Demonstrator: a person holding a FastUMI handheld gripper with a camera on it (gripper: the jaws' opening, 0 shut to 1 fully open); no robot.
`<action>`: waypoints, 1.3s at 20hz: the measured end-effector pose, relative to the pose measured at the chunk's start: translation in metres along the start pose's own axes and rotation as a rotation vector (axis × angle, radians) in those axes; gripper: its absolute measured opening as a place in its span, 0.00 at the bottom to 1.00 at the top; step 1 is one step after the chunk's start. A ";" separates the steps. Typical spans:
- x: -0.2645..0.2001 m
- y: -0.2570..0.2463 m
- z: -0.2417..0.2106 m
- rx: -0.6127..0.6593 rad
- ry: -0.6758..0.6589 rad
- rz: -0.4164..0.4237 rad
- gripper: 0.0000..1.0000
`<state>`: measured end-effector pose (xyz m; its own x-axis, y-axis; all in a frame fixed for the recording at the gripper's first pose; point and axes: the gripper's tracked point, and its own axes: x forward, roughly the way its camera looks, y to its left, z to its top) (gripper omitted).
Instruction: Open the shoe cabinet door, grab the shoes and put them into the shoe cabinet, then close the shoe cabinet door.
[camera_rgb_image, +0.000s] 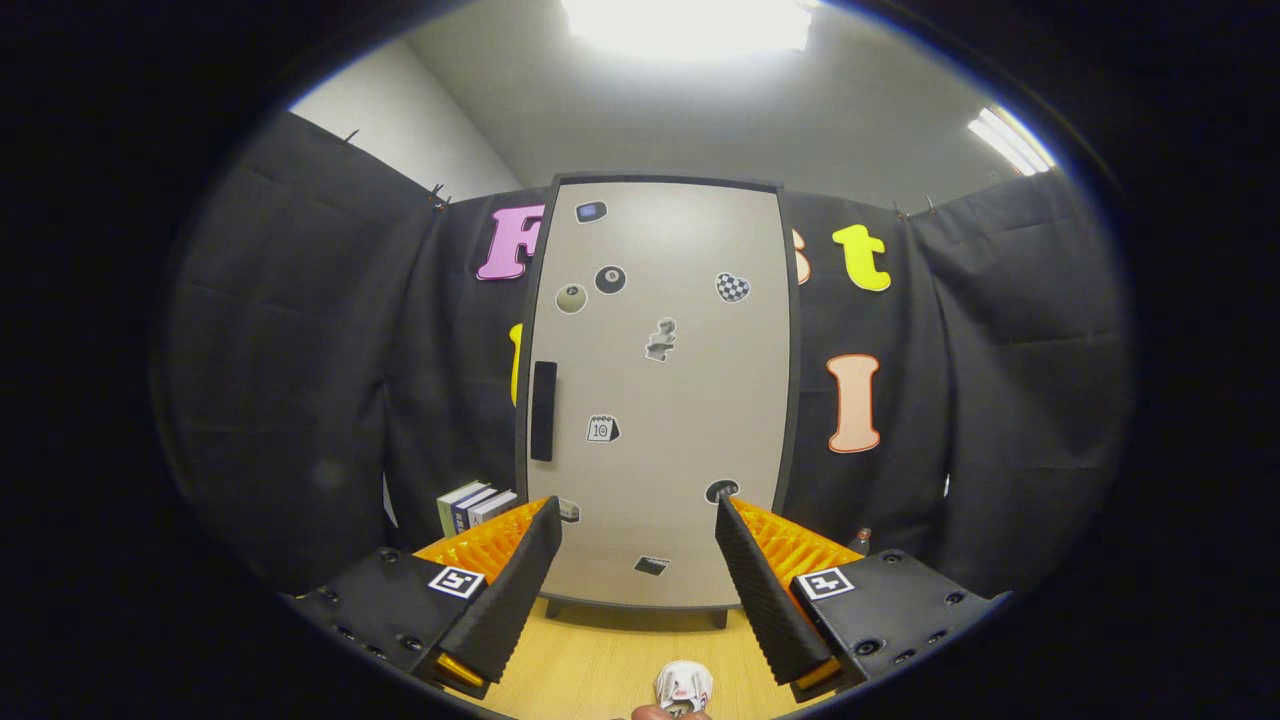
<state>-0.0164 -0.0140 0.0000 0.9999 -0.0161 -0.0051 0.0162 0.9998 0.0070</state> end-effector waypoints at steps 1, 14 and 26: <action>0.002 -0.001 0.000 0.001 0.002 -0.001 0.97; 0.074 0.020 0.025 0.003 0.018 0.019 0.97; 0.221 0.085 0.046 0.000 0.014 0.080 0.97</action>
<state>0.2058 0.0674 0.0451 0.9978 0.0639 -0.0181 -0.0637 0.9979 0.0084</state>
